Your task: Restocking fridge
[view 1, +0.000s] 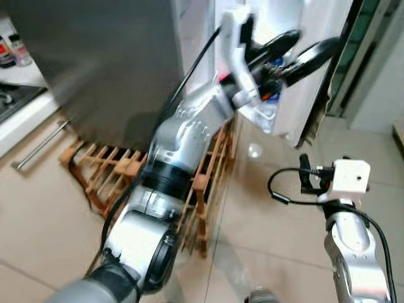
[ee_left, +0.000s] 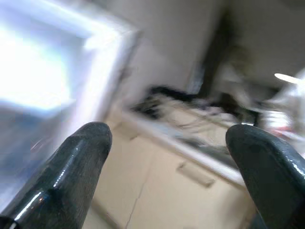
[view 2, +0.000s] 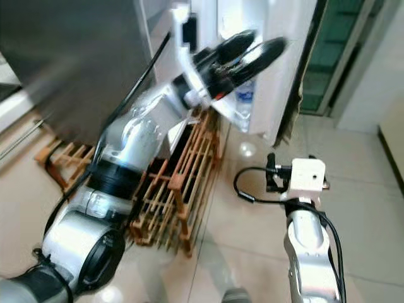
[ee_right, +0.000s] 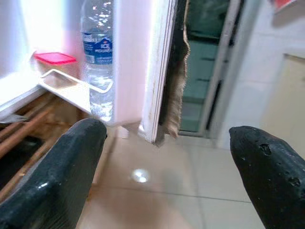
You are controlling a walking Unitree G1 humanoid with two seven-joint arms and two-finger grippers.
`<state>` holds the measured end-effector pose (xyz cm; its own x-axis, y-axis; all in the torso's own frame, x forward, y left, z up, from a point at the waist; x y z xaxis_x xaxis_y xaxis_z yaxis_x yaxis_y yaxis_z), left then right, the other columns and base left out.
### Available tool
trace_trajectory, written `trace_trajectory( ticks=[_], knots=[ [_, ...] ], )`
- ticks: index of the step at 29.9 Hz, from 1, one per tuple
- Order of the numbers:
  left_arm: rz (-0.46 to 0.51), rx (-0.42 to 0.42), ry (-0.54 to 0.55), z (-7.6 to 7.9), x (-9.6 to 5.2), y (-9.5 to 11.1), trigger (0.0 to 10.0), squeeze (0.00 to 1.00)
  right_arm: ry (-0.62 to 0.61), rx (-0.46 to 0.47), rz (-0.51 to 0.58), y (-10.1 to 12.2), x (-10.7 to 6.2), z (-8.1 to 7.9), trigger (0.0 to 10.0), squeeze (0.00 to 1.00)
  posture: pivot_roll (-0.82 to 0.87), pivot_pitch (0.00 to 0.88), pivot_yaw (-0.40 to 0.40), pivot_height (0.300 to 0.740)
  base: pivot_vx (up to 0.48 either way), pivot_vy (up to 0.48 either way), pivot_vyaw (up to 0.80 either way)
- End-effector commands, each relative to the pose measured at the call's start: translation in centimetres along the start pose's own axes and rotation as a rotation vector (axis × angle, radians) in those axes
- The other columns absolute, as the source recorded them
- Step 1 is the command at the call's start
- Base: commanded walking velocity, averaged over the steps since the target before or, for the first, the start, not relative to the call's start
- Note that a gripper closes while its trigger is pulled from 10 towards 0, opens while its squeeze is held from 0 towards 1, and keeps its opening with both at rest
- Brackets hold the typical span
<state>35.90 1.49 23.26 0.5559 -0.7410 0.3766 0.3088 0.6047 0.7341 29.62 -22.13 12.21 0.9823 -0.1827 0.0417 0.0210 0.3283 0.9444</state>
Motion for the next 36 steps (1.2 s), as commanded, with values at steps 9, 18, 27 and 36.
trace_trajectory(
  ticks=[9, 18, 27, 36],
  knots=[
    [0.162, 0.336, 0.539, -7.1, -12.5, 7.5, 10.0, 0.00, 0.086, 0.003, 0.008, 0.6, 2.5, -1.1, 10.0, 0.00, -0.11, 0.031, -0.026, 0.720, 0.000, 0.000, 0.00],
    [0.204, 0.507, 1.043, -9.4, -19.3, 6.6, 10.0, 0.00, 0.138, 0.043, 0.050, 2.2, 4.3, -3.3, 10.0, 0.00, -0.09, 0.005, -0.020, 0.720, 0.000, 0.000, 0.49],
    [0.148, 0.486, 1.046, -9.8, -15.5, 3.5, 10.0, 0.00, 0.169, 0.162, 0.081, 4.2, 7.1, -5.8, 10.0, 0.00, -0.07, 0.000, 0.010, 0.720, 0.000, 0.000, 0.63],
    [0.152, 0.604, 1.122, -9.0, -16.2, 3.6, 10.0, 0.00, 0.174, 0.138, 0.059, 2.9, 6.7, -5.3, 10.0, 0.00, -0.08, 0.000, 0.003, 0.720, 0.000, 0.000, 0.59]
  ],
)
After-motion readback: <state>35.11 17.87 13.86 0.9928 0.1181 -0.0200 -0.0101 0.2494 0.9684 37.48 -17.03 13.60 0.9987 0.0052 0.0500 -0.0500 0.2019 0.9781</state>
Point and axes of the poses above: a point about 5 cm out from each wrist's last joint towards the gripper, its own x axis pointing out of the wrist towards the gripper, its own y axis along the axis of the wrist's last joint, z = x × y, the point moved 4 cm from there along x, pointing out of the wrist towards the gripper, and after that the axes turned 13 degrees about -x, right-handed, at the moved point
